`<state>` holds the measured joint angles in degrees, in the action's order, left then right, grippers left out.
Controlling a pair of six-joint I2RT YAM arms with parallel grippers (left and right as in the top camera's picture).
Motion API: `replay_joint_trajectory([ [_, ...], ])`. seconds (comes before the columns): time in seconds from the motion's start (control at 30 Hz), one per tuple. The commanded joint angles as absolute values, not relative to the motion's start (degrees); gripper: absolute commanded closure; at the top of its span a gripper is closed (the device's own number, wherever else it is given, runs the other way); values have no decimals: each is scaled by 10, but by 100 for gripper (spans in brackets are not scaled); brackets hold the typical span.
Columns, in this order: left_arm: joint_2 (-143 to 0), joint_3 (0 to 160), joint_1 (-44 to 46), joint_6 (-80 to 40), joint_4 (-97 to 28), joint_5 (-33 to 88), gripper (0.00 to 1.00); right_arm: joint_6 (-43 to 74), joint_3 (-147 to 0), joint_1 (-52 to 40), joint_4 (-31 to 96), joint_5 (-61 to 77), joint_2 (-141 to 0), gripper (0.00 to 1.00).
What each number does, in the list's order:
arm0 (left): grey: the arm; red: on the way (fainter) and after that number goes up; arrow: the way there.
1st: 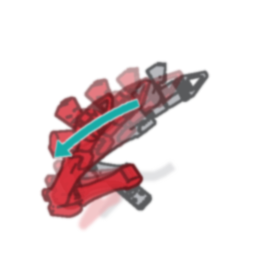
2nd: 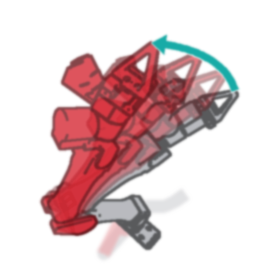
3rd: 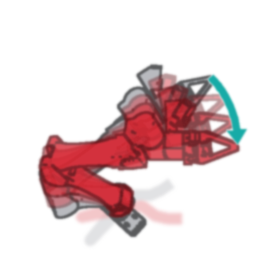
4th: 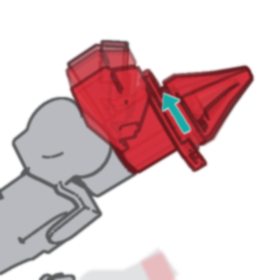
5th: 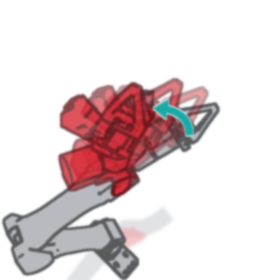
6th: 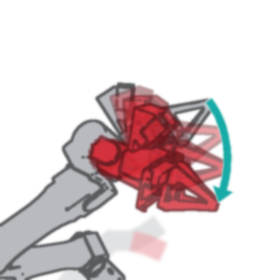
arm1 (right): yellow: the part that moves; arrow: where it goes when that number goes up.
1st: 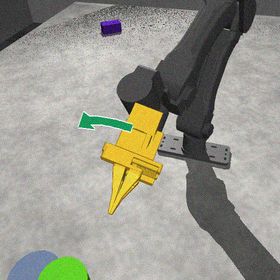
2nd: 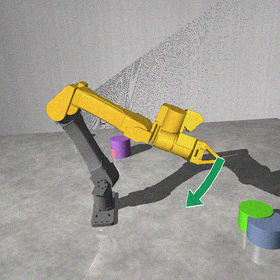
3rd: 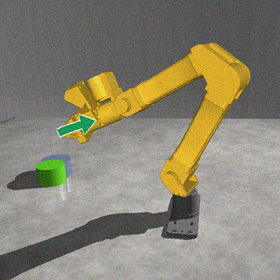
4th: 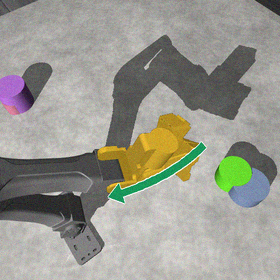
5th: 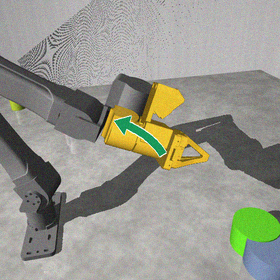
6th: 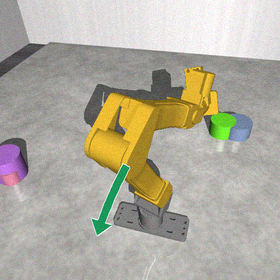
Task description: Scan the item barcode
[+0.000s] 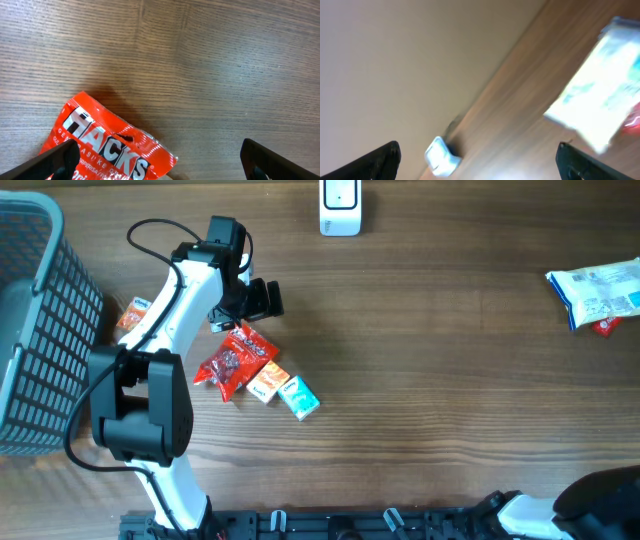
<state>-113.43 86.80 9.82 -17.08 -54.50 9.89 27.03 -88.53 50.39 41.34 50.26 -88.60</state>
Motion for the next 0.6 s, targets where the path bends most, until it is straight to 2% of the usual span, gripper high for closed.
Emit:
replay_joint_trajectory([
  [0.0, -1126, 869, 97, -170, -545, 102, 0, 170, -887, 492, 517, 678, -864, 0],
  [0.13, -1126, 869, 97, -170, -545, 102, 0, 21, -887, 460, 683, 656, -862, 0],
  [0.27, -1126, 869, 97, -170, -545, 102, 0, -77, -887, 404, 782, 615, -862, 0],
  [0.43, -1126, 869, 98, -174, -523, 116, 0, -119, -886, 318, 820, 608, -862, 0],
  [0.57, -1126, 869, 103, -174, -546, 203, 0, -117, -886, 223, 810, 602, -862, 0],
])
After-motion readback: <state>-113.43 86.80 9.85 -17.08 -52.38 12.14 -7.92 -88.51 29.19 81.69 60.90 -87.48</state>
